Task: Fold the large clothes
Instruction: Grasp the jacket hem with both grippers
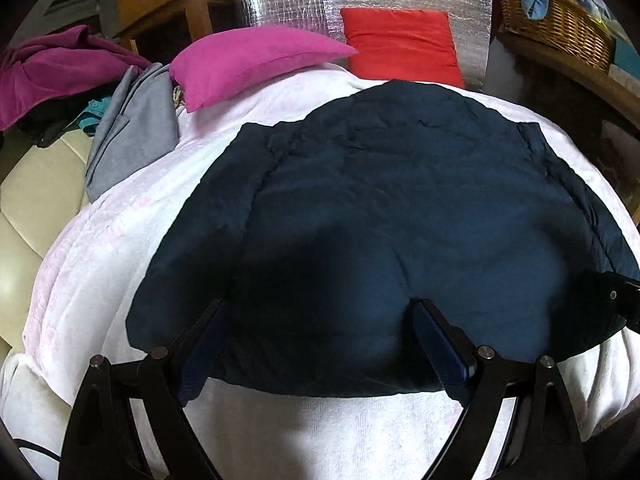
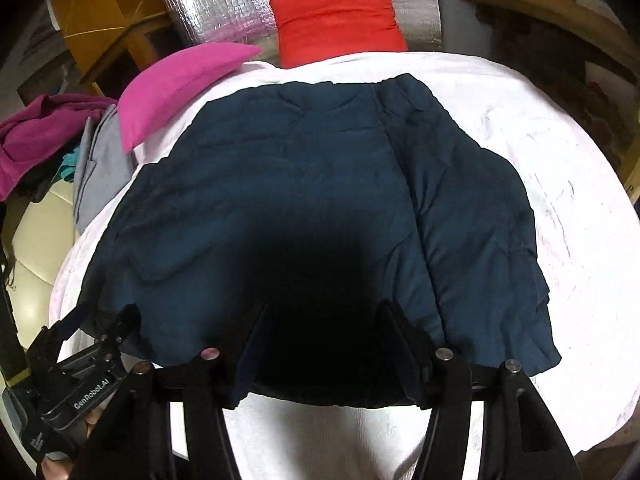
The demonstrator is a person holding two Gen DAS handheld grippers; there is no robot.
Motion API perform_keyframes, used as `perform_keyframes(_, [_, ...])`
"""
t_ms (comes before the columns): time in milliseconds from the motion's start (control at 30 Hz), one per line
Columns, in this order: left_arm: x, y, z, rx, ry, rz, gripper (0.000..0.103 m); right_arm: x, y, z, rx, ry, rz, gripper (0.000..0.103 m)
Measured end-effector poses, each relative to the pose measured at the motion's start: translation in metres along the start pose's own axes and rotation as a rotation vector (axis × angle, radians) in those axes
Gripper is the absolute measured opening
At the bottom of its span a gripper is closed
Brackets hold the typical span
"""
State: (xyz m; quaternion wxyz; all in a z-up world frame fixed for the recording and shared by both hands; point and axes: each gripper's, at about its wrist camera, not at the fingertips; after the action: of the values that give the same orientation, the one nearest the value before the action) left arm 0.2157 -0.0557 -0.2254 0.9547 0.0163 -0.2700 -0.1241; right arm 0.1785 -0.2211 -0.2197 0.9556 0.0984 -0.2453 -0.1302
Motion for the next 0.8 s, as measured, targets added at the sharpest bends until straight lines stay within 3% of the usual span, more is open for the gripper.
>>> perform_keyframes(100, [-0.002, 0.001, -0.006, -0.021, 0.022, 0.021, 0.093, 0.002, -0.001, -0.016, 0.003, 0.023, -0.006, 0.068])
perform_keyframes(400, [-0.009, -0.005, -0.016, 0.009, 0.016, 0.005, 0.096, 0.0, -0.002, -0.025, -0.004, 0.029, -0.005, 0.069])
perform_keyframes(567, [-0.01, -0.004, -0.016, 0.001, 0.013, 0.006, 0.096, -0.001, -0.006, -0.001, 0.053, -0.029, -0.021, 0.068])
perform_keyframes(700, [-0.01, -0.004, -0.015, 0.004, 0.012, 0.004, 0.096, -0.001, -0.019, 0.026, 0.021, -0.141, -0.039, 0.068])
perform_keyframes(800, [-0.01, -0.005, -0.015, 0.005, 0.011, 0.004, 0.096, 0.0, -0.036, 0.018, -0.011, -0.1, -0.106, 0.068])
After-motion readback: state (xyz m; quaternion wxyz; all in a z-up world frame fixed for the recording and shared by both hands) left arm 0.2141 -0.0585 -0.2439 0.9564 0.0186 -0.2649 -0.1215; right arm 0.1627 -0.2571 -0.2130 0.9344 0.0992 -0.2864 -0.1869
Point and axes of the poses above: each gripper's, at about its wrist camera, not at the fingertips, and z roughly against the way its jaws point, y to its left, x to its top, and after that the axes turned 10 degrees about y, right-handed
